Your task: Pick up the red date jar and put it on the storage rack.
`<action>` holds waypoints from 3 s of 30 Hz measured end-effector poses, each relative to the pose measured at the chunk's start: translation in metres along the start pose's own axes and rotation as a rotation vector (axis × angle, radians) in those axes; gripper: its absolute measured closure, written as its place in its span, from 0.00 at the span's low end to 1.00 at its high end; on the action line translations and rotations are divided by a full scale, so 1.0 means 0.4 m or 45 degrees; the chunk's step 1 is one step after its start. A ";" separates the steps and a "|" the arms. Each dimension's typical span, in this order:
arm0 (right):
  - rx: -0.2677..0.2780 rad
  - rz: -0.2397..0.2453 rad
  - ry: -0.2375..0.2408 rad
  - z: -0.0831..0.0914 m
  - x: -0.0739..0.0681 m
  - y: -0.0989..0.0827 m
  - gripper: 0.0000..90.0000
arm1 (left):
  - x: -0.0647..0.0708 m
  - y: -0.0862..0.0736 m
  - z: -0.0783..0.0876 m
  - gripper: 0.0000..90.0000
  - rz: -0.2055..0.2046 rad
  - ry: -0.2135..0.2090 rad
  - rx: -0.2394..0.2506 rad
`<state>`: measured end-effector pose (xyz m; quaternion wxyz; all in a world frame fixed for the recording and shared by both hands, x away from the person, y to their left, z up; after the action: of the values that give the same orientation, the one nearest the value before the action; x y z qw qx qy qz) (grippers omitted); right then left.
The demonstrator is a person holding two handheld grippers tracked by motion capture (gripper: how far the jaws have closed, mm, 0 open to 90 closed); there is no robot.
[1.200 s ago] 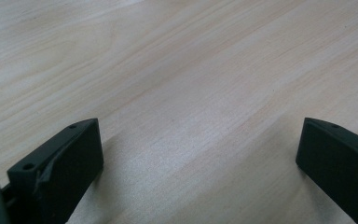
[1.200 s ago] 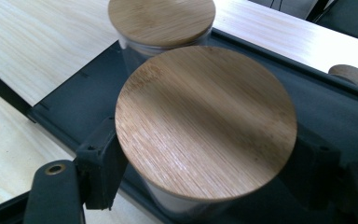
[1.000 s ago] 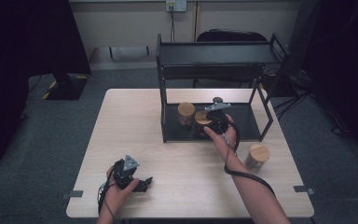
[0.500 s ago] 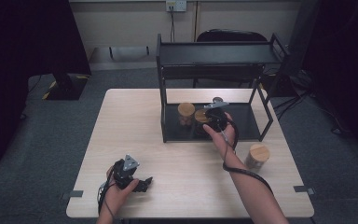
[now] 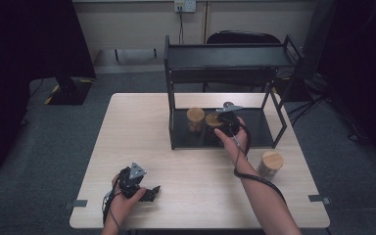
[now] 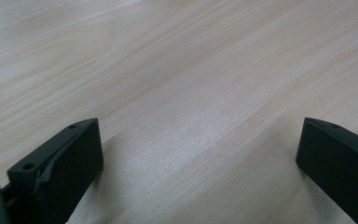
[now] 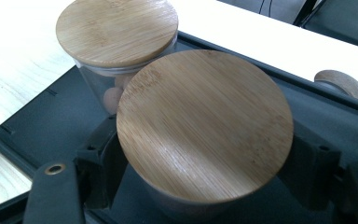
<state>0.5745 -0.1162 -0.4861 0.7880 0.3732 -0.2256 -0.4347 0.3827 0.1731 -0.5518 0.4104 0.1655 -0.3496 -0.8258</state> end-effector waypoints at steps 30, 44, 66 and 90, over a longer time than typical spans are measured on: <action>0.061 -0.019 -0.024 -0.031 0.016 0.014 0.28 | -0.001 0.000 0.000 0.00 -0.005 -0.004 0.000; 0.046 -0.009 -0.021 -0.034 0.019 0.017 0.28 | -0.001 0.000 0.001 0.00 -0.006 -0.005 -0.001; 0.027 -0.006 -0.023 -0.003 0.020 0.008 0.05 | -0.001 0.000 0.001 0.00 -0.005 -0.005 0.000; 0.027 0.018 0.018 0.043 -0.044 -0.018 0.02 | -0.001 0.000 0.001 0.00 -0.006 -0.006 -0.001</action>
<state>0.5498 -0.1102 -0.4815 0.7886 0.3829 -0.2272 -0.4241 0.3826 0.1735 -0.5517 0.4077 0.1644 -0.3498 -0.8273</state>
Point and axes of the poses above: each handheld gripper's, and its own axes: z roughly backward along the jaws, y roughly out of its top, x roughly to its right, the point moved 6 cm from there along -z, roughly forward along the jaws, and after that the axes turned 1 degree about -y, right-handed, at the moved point
